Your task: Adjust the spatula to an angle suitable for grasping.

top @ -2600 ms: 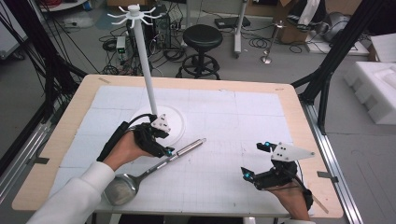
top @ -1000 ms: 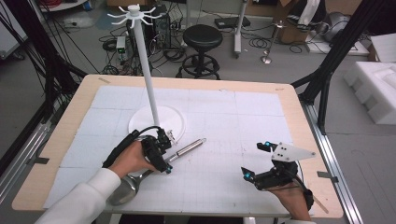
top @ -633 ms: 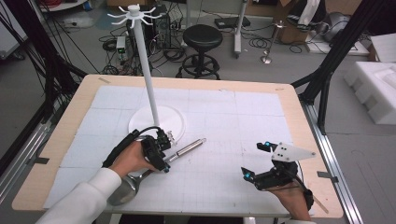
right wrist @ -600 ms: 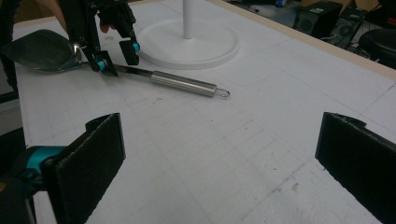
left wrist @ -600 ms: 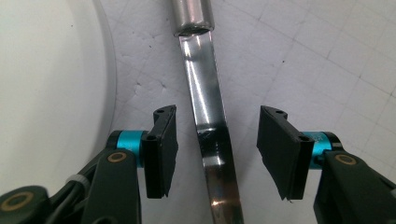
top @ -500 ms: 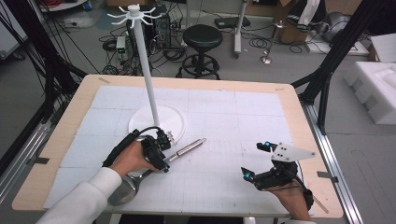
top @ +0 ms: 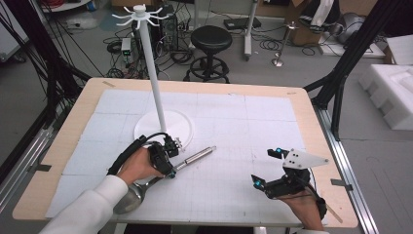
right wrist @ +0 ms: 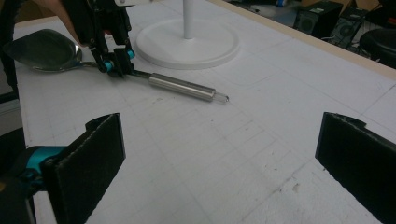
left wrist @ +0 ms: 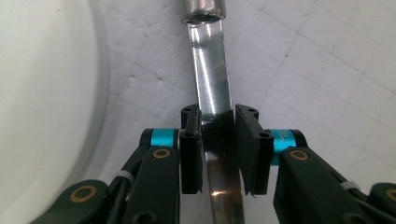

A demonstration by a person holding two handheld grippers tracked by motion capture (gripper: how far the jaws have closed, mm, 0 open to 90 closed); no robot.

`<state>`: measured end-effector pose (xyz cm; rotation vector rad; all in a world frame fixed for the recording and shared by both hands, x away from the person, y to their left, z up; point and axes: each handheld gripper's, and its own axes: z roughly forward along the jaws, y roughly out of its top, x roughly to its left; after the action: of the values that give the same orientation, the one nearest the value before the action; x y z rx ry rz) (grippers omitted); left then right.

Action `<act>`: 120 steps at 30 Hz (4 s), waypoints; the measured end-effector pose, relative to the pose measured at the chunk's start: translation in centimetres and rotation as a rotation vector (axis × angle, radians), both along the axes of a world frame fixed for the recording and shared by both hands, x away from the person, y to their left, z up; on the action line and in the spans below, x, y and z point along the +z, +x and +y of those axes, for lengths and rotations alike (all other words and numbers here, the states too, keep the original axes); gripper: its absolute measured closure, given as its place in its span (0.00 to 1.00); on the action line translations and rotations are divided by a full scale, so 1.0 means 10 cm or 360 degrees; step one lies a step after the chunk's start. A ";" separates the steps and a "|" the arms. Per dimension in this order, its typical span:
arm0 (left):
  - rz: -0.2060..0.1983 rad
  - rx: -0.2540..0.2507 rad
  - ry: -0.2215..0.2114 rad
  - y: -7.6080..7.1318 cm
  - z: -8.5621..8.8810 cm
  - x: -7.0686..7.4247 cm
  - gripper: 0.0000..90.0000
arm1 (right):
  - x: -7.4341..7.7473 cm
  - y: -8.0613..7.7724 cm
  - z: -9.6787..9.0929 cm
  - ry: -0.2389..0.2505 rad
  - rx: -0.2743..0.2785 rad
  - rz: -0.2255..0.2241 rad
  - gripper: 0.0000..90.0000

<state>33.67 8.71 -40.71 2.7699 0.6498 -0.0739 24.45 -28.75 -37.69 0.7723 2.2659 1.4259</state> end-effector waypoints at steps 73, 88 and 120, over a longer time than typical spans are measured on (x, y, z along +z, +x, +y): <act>-0.0228 -0.0274 -0.0010 -0.31 1.21 0.60 0.84 | -0.03 0.00 -0.01 -0.0010 -0.0021 0.0015 0.01; -0.0142 -0.0430 -0.0006 -0.31 1.08 0.37 0.84 | -0.05 0.01 -0.01 -0.0014 -0.0028 0.0017 0.01; -0.0032 -0.0543 -0.0007 -0.23 0.95 0.02 0.80 | -0.06 0.01 -0.03 -0.0010 -0.0024 0.0030 0.01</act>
<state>31.34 18.22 -40.56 2.8430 0.1656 -0.1188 24.57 -29.05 -38.27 0.8029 2.2727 1.4101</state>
